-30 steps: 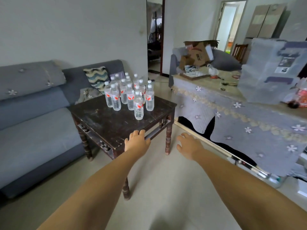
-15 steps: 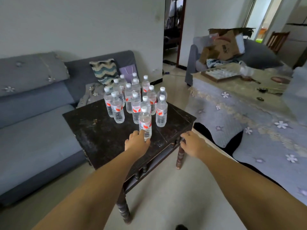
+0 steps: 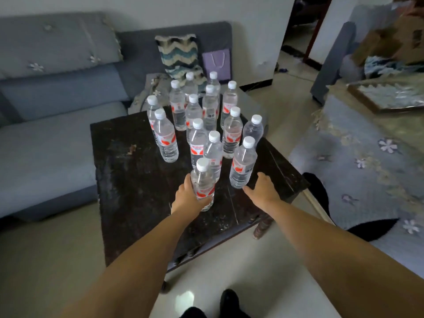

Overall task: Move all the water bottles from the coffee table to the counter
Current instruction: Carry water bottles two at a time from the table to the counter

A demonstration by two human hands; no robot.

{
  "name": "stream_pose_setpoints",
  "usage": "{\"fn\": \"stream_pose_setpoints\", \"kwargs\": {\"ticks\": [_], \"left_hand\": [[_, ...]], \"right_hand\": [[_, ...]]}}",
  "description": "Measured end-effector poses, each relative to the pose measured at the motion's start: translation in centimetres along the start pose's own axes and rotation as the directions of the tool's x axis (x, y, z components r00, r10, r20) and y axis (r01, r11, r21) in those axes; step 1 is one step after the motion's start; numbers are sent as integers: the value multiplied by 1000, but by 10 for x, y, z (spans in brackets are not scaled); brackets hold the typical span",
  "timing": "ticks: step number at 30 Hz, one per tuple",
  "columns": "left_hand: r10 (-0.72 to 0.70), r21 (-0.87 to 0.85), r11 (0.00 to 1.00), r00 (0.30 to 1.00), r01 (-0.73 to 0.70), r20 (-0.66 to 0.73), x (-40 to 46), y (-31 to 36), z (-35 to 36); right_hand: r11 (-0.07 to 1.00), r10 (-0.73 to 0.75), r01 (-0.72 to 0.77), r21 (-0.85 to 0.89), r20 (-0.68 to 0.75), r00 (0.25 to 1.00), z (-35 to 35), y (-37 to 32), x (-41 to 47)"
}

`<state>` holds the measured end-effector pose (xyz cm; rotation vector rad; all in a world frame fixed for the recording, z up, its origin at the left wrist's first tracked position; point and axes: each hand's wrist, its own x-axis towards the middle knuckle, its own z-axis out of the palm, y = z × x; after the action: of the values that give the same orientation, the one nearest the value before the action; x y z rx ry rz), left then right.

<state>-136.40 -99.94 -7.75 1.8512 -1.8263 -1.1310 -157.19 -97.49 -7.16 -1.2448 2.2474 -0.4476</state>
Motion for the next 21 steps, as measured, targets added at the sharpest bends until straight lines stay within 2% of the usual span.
{"fn": "stream_pose_setpoints", "kwargs": {"ticks": [5, 8, 10, 16, 21], "left_hand": [[-16, -316, 949, 999, 5, -33, 19, -4, 22], [-82, -356, 933, 996, 61, -44, 29, -7, 31], [-99, -344, 936, 994, 80, -37, 34, -6, 33], [-99, -329, 941, 994, 78, -48, 50, 5, 36], [-60, -223, 972, 997, 70, 49, 50, 12, 36]], "right_hand": [[951, -6, 15, 308, -30, 1000, 21, -6, 36], [859, 30, 8, 512, -67, 997, 37, -9, 57], [809, 68, -10, 588, -78, 995, 41, -16, 67], [832, 31, 7, 555, -60, 998, 33, -16, 89], [826, 53, -54, 561, 18, 998, 19, -5, 81]]}}
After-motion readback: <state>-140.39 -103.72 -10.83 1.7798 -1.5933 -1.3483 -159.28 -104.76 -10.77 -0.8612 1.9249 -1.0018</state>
